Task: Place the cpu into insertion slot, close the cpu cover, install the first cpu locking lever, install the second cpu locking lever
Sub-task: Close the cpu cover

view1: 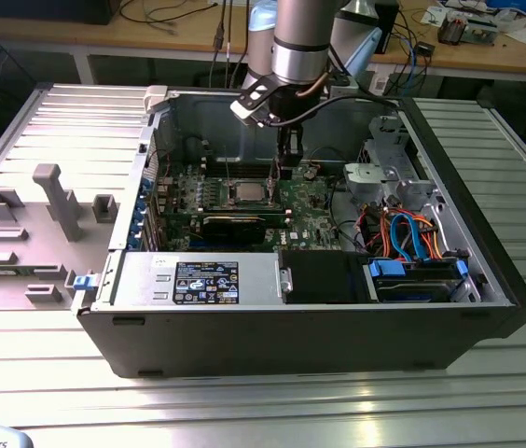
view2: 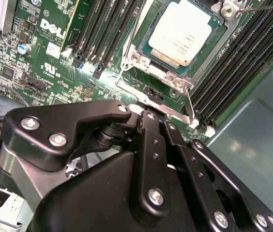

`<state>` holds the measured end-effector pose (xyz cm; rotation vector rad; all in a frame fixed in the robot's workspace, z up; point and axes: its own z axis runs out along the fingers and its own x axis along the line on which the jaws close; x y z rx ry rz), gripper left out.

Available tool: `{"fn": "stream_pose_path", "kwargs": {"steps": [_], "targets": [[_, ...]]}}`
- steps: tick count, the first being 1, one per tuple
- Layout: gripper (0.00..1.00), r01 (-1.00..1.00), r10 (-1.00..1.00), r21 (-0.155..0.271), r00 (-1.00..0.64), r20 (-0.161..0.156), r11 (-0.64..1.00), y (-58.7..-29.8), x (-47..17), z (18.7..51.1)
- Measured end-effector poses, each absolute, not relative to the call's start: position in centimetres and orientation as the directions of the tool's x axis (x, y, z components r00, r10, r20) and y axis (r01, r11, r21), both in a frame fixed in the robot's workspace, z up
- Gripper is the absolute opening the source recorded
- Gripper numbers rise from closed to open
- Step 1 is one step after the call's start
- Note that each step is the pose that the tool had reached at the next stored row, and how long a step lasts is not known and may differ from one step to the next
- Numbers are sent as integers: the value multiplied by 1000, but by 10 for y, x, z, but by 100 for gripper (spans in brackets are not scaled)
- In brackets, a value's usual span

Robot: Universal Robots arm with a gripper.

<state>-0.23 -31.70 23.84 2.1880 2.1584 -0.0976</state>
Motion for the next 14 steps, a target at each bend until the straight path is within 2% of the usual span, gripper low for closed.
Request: {"fn": "stream_pose_path", "kwargs": {"steps": [14], "targets": [[11, 1000, 996, 3, 14, -92, -13, -317, -8, 238]]}}
